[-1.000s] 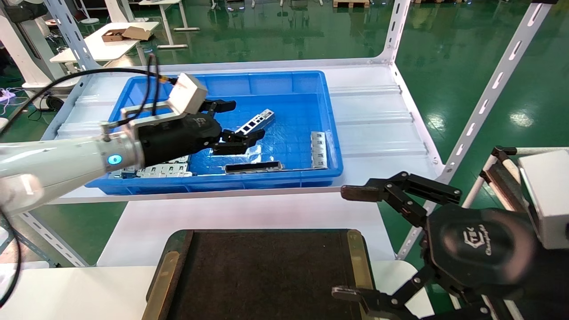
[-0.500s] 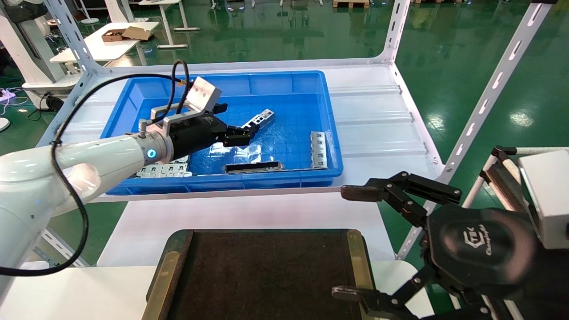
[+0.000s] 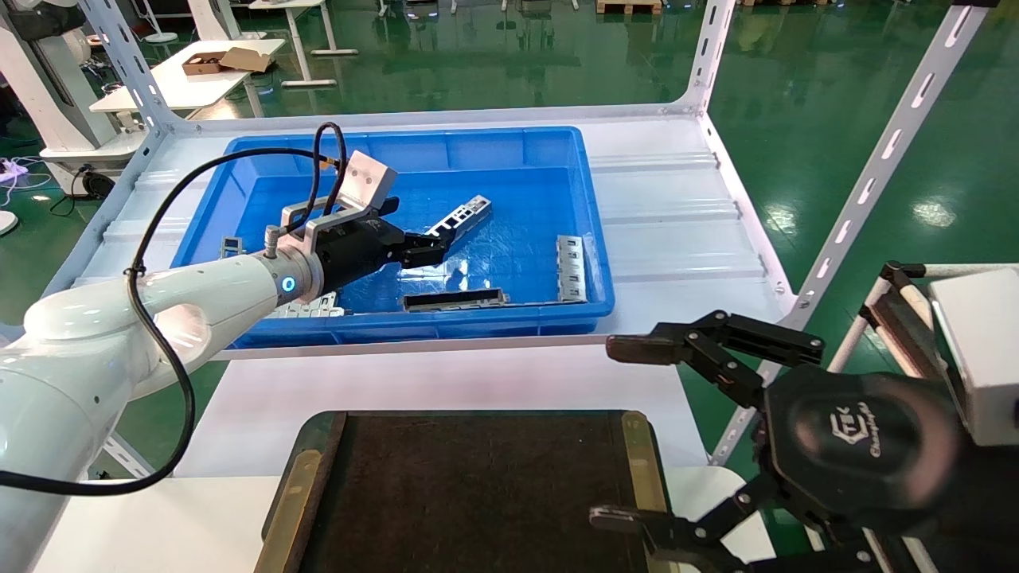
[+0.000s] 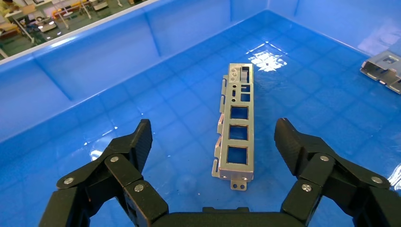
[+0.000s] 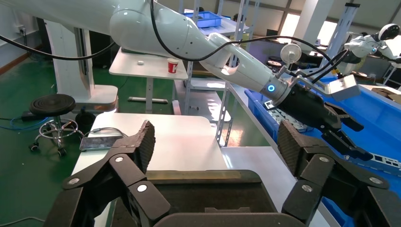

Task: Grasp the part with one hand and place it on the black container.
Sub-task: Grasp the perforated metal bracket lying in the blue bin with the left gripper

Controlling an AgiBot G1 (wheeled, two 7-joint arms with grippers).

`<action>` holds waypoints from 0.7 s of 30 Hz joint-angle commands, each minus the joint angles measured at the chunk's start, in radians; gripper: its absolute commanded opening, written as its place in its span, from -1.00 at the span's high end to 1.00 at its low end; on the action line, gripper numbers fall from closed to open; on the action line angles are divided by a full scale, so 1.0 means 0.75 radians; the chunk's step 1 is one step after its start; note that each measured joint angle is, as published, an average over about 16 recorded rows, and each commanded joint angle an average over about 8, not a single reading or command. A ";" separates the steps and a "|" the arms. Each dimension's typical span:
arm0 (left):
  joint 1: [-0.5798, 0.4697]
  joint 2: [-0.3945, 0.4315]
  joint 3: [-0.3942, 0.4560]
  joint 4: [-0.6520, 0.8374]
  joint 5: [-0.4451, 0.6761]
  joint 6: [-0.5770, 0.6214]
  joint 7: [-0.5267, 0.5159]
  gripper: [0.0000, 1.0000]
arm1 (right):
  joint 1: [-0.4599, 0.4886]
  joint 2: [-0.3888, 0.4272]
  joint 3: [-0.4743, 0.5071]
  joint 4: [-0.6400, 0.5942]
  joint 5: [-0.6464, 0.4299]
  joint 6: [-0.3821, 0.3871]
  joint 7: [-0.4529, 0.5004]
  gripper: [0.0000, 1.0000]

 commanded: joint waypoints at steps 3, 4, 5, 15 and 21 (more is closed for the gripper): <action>0.012 0.005 0.003 -0.011 -0.001 -0.024 -0.013 1.00 | 0.000 0.000 0.000 0.000 0.000 0.000 0.000 1.00; 0.016 0.006 0.005 -0.015 -0.001 -0.029 -0.016 1.00 | 0.000 0.000 0.000 0.000 0.000 0.000 0.000 1.00; 0.020 0.006 0.006 -0.018 -0.001 -0.033 -0.020 1.00 | 0.000 0.000 -0.001 0.000 0.000 0.000 0.000 1.00; 0.051 0.009 0.031 -0.047 0.002 -0.063 -0.059 1.00 | 0.000 0.001 -0.001 0.000 0.001 0.001 -0.001 1.00; 0.063 0.009 0.044 -0.062 -0.004 -0.073 -0.085 1.00 | 0.000 0.001 -0.002 0.000 0.001 0.001 -0.001 1.00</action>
